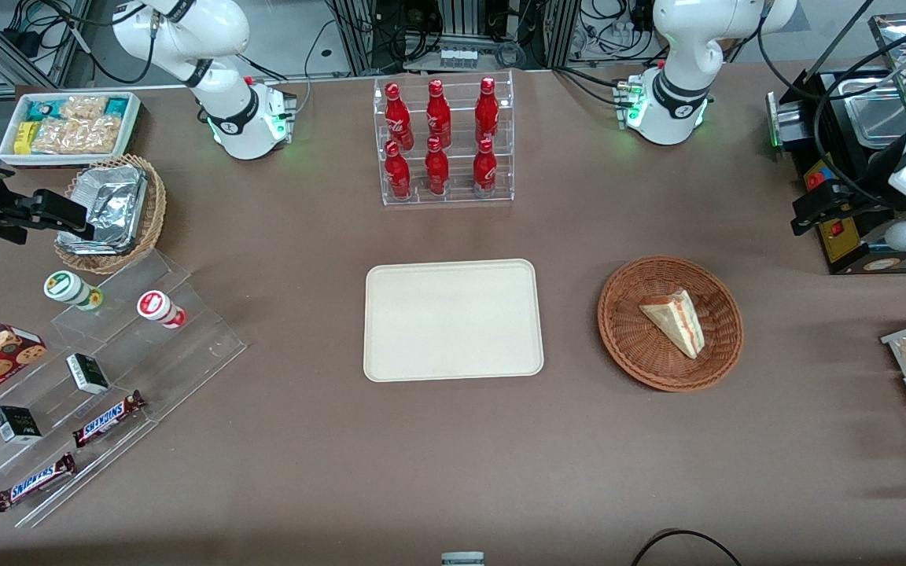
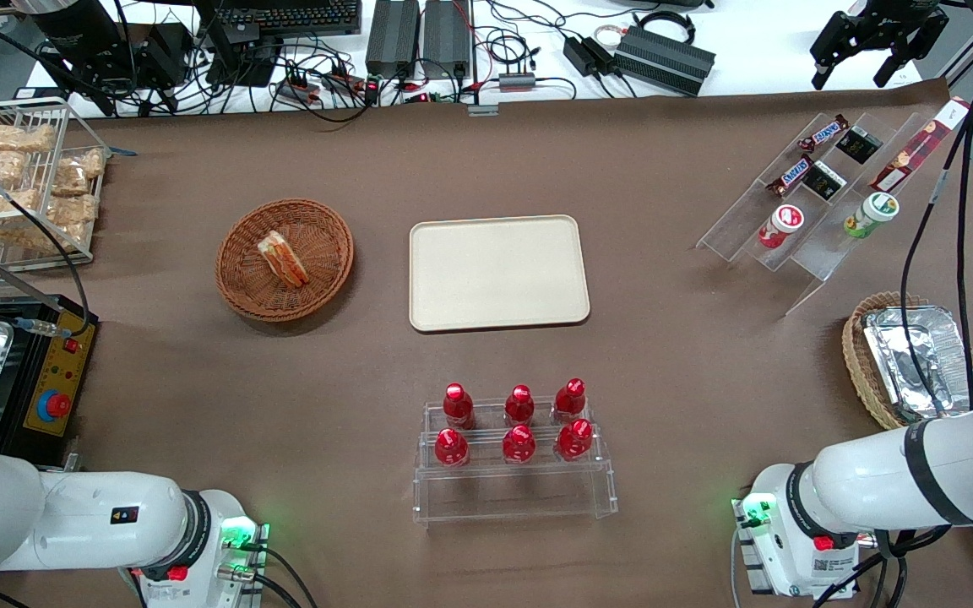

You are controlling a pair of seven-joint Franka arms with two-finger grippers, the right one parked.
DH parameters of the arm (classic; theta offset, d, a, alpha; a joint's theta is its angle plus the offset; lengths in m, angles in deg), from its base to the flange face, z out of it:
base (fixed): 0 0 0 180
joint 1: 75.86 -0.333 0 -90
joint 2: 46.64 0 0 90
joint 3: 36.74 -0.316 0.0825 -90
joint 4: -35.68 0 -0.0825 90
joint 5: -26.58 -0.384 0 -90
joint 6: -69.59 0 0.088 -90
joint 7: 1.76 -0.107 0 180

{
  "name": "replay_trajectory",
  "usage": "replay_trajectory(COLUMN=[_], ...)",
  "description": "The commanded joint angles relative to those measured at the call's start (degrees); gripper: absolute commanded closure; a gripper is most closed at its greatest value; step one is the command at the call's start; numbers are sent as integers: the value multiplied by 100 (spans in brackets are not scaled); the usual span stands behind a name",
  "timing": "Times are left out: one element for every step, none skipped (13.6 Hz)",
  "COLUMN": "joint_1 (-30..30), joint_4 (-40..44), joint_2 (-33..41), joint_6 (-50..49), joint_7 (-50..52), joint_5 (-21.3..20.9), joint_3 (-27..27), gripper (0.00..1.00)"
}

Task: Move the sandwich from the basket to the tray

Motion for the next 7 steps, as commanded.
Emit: replay_trajectory(joint_1=[-56,-56,-56,-56,-47,-47,-47], joint_4=[82,116,99,81,55,-6,-224], joint_2=[-11,-46,-55,-98,-169,-265,-292], joint_6=[-124,-141,-124,-124,-97,-71,129], joint_7=[-246,-291,-282,-274,-213,-203,-194], joint_5=[-44,-70,-88,-123,-132,-150,-237], joint_3=[70,79,79,79,79,79,79], gripper=[0,0,0,0,0,0,0])
